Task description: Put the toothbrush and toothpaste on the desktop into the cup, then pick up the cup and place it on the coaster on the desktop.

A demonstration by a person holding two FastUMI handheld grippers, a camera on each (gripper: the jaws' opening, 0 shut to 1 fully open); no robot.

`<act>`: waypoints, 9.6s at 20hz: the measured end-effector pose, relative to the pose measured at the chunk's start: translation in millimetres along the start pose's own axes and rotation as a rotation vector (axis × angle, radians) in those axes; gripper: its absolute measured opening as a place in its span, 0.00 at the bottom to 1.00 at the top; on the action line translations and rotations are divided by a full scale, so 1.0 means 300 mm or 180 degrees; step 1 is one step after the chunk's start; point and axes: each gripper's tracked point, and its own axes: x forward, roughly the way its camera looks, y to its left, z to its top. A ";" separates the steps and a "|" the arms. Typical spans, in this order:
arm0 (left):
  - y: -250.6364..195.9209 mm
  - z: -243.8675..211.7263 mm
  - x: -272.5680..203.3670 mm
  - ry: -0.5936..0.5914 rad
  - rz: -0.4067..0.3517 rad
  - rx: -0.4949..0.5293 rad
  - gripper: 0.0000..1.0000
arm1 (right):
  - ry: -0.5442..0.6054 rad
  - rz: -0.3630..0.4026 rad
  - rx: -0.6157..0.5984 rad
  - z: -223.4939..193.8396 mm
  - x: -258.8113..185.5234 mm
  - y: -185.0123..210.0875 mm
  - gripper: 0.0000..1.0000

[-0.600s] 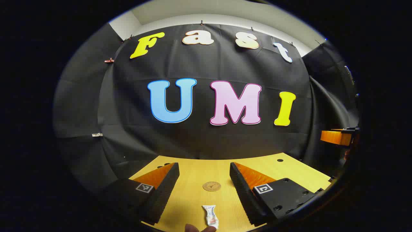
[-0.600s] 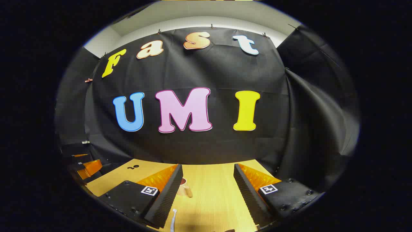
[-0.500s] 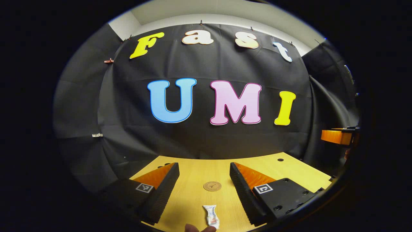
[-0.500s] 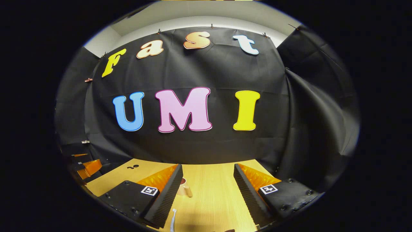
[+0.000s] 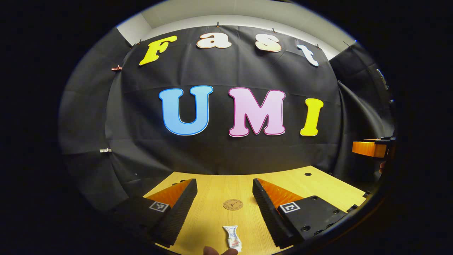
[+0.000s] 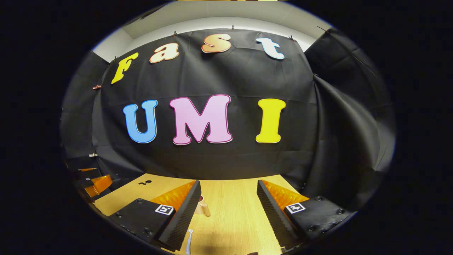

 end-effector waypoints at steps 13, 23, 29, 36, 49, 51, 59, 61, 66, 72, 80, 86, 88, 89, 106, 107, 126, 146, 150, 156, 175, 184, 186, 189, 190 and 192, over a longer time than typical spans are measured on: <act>-0.100 -0.395 0.113 0.1035 -0.0291 0.0039 0.98 | 0.0104 -0.0094 -0.0143 -0.034 -0.022 -0.041 0.97; -0.090 -0.938 0.165 0.2180 -0.0244 0.0196 0.98 | 0.0385 -0.0301 -0.0279 -0.142 -0.069 -0.114 0.97; -0.080 -1.056 0.172 0.2537 -0.0226 0.0092 0.96 | 0.0536 -0.0406 -0.0256 -0.200 -0.062 -0.139 0.96; -0.082 -1.066 0.194 0.2544 -0.0302 0.0131 0.74 | 0.0915 -0.0203 -0.0132 -0.306 -0.028 -0.045 0.96; 0.006 -0.888 0.171 0.2205 -0.0244 -0.0222 0.19 | 0.2558 0.0660 -0.0125 -0.967 0.039 0.247 0.98; 0.048 -0.808 0.142 0.2060 -0.0172 -0.0198 0.19 | 0.2737 0.0735 -0.0166 -1.080 0.076 0.211 0.98; 0.182 -0.663 -0.018 0.1881 0.0125 -0.0277 0.19 | 0.3231 0.0763 -0.0366 -1.368 0.173 0.190 0.89; 0.205 -0.673 -0.037 0.1895 0.0194 -0.0313 0.19 | 0.3312 0.0783 -0.0401 -1.390 0.165 0.205 0.89; 0.243 -0.696 -0.069 0.1930 0.0291 -0.0358 0.19 | 0.3418 0.0775 -0.0635 -1.435 0.152 0.198 0.74; 0.254 -0.718 -0.084 0.1956 0.0314 -0.0382 0.19 | 0.3465 0.0666 -0.0578 -1.435 0.172 0.193 0.24; 0.255 -0.688 -0.094 0.1901 0.0361 -0.0393 0.19 | 0.3450 0.0855 -0.0564 -1.429 0.164 0.215 0.05; 0.220 -0.636 -0.092 0.1797 0.0316 -0.0365 0.19 | 0.2814 0.1176 0.0091 -1.275 0.197 0.266 0.05; 0.191 -0.606 -0.078 0.1722 0.0261 -0.0406 0.18 | 0.2442 0.1276 0.0328 -1.141 0.222 0.283 0.05; 0.175 -0.583 -0.067 0.1665 0.0226 -0.0436 0.19 | 0.2284 0.1313 0.0427 -1.071 0.235 0.285 0.05; -0.391 -0.005 0.706 -0.0139 -0.0907 -0.1343 0.19 | 0.0963 0.1022 0.0785 -0.517 0.347 0.013 0.05; -0.415 -0.014 0.752 -0.0185 -0.0945 -0.1431 0.18 | 0.0951 0.0962 0.0773 -0.528 0.356 -0.008 0.05; -0.582 -0.556 1.086 -0.0042 -0.0708 -0.1045 0.21 | 0.0868 0.0620 0.0716 -0.585 0.524 -0.190 0.05; -0.436 -0.534 0.661 0.0356 -0.0651 -0.0842 0.72 | 0.0174 0.0830 0.1159 -0.411 0.923 -0.053 0.05; -0.343 -0.541 0.438 0.0590 -0.0635 -0.0832 0.72 | 0.0138 0.0861 0.1222 -0.469 1.029 0.016 0.04; -0.182 -0.564 0.203 0.0872 -0.0422 -0.0636 0.72 | 0.0212 0.0822 0.1263 -0.602 1.131 0.100 0.05; -0.055 -0.615 0.146 0.1058 -0.0137 -0.0703 0.72 | 0.0722 0.0667 0.0844 -0.953 1.111 0.164 0.11; -0.033 -0.603 0.153 0.1030 -0.0095 -0.0696 0.72 | 0.1047 0.0879 0.0661 -0.937 0.961 0.107 0.41; -0.029 -0.603 0.153 0.1026 -0.0111 -0.0676 0.72 | 0.1212 0.0991 0.0593 -0.913 0.915 0.073 0.54; -0.023 -0.594 0.147 0.1016 -0.0147 -0.0652 0.72 | 0.1570 0.1137 0.0290 -0.899 0.849 0.011 0.54; -0.019 -0.590 0.145 0.1017 -0.0157 -0.0639 0.72 | 0.1743 0.1188 0.0139 -0.906 0.832 -0.002 0.57; -0.002 -0.597 0.136 0.1027 -0.0159 -0.0617 0.72 | 0.2076 0.1340 -0.0174 -0.935 0.812 -0.010 0.63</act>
